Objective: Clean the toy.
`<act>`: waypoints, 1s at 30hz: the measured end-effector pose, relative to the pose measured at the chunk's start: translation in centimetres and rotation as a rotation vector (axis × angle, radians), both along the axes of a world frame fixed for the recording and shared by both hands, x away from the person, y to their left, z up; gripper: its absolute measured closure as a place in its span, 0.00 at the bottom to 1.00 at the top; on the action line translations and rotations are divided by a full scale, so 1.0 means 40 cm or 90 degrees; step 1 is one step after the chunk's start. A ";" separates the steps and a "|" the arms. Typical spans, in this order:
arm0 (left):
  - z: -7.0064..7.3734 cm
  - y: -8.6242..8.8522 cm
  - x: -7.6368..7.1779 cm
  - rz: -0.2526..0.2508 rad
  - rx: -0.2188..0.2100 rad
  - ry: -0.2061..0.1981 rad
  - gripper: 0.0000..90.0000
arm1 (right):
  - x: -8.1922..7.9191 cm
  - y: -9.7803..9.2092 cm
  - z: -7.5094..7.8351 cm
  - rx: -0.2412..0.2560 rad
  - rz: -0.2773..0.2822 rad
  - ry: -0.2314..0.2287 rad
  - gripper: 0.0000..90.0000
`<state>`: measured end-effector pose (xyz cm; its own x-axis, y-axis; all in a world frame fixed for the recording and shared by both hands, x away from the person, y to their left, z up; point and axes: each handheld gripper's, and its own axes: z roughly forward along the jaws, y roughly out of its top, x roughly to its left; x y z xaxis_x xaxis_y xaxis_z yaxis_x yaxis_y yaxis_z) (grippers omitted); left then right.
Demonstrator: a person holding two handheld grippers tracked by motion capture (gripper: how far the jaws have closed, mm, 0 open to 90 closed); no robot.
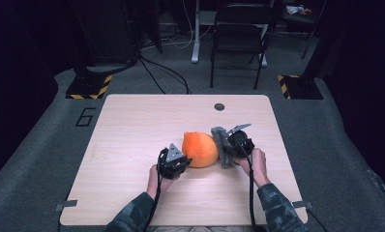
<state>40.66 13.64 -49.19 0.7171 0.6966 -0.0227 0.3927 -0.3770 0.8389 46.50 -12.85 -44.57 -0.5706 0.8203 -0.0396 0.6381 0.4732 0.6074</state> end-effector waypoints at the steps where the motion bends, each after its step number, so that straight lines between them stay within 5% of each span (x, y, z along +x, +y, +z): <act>1: 0.000 0.000 0.000 -0.001 0.000 0.002 0.90 | -0.003 0.001 0.010 0.006 0.003 -0.007 0.85; 9: 0.001 -0.005 -0.004 -0.004 0.000 -0.004 0.90 | -0.062 0.065 0.099 0.050 0.062 -0.082 0.85; 13: 0.002 -0.005 -0.005 -0.003 0.000 -0.006 0.88 | -0.066 0.095 0.080 0.005 0.082 -0.091 0.85; 16: 0.006 -0.007 -0.011 0.013 0.018 -0.013 0.72 | -0.058 0.097 0.055 -0.016 0.072 -0.092 0.85; 21: 0.006 -0.035 -0.028 0.051 0.087 -0.064 0.51 | -0.048 0.083 0.041 -0.004 0.059 -0.076 0.85; 24: -0.005 -0.042 -0.024 0.058 0.087 -0.066 0.46 | -0.045 0.078 0.036 -0.004 0.062 -0.075 0.85; 27: -0.016 -0.048 -0.021 0.058 0.094 -0.071 0.51 | -0.042 0.078 0.030 -0.001 0.061 -0.072 0.86; 30: -0.023 -0.045 -0.016 0.053 0.086 -0.077 0.67 | -0.041 0.078 0.030 -0.002 0.064 -0.067 0.86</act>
<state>40.02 11.83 -50.12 0.6484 0.7447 0.1582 0.3268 -0.4599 0.8257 44.84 -9.72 -43.38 -0.6421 0.7592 -0.1064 0.5201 0.5334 0.6671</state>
